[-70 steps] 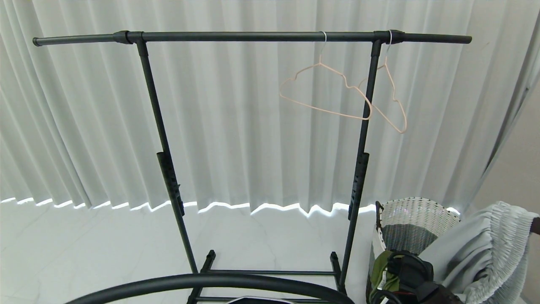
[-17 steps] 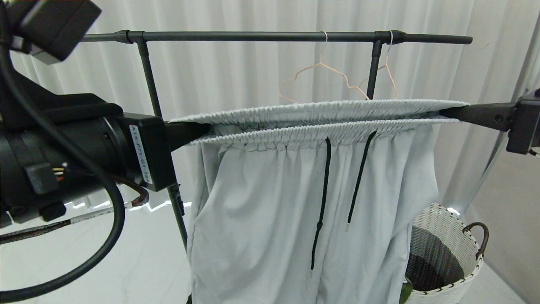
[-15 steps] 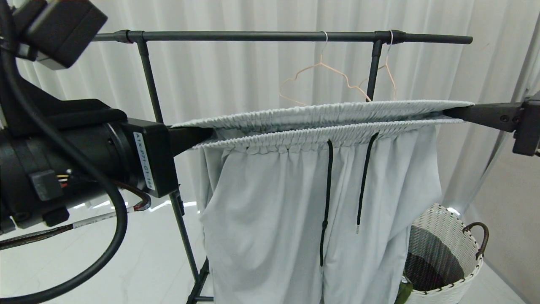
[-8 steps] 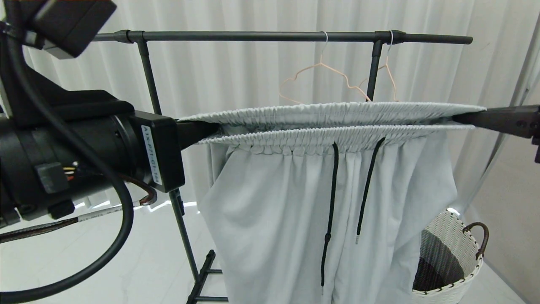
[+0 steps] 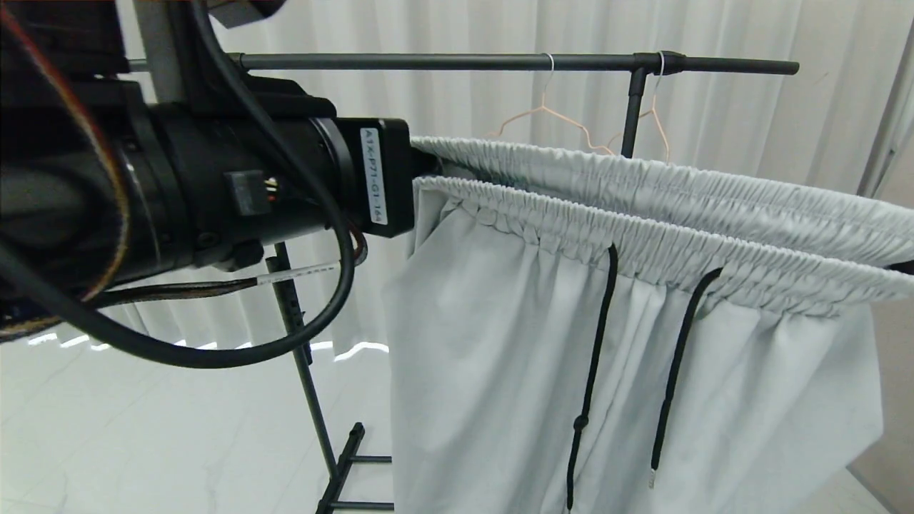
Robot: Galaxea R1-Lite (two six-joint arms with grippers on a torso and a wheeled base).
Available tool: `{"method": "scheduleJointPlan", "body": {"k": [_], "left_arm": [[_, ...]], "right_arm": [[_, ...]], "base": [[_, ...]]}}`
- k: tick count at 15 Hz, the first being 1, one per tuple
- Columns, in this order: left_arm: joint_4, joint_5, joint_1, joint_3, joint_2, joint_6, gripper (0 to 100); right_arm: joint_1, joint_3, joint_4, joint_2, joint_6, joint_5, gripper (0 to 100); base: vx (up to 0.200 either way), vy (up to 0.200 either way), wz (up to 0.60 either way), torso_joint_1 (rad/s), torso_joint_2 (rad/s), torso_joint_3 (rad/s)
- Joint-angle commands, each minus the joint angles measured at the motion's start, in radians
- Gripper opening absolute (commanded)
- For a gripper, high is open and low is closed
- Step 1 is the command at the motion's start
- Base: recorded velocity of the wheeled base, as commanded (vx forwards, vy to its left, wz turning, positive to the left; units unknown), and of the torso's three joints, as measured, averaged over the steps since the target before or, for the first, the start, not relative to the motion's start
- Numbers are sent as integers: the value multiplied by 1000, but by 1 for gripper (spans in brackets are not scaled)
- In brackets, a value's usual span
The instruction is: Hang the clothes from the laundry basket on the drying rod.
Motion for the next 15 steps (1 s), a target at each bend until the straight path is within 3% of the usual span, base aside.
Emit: {"method": "scheduleJointPlan", "body": {"k": [1, 6, 8, 10, 13, 15], "left_arm": [[13, 0, 0, 4, 41, -1, 0], [136, -2, 26, 4, 19, -21, 0], [203, -20, 29, 2, -27, -61, 0], [263, -77, 29, 4, -80, -99, 0], [368, -149, 28, 10, -183, -116, 0], [381, -172, 15, 10, -215, -136, 0]], "right_arm": [[89, 3, 7, -32, 0, 6, 0], [125, -1, 7, -12, -1, -14, 0], [71, -1, 0, 23, -1, -109, 0], [39, -1, -41, 58, -1, -152, 0], [25, 3, -197, 155, 0, -181, 0], [25, 3, -314, 216, 0, -181, 0]], "base": [[0, 0, 0, 0, 0, 0], [0, 0, 0, 0, 0, 0], [0, 0, 0, 0, 0, 0], [0, 0, 0, 0, 0, 0], [0, 0, 0, 0, 0, 0], [0, 0, 0, 0, 0, 0]]}}
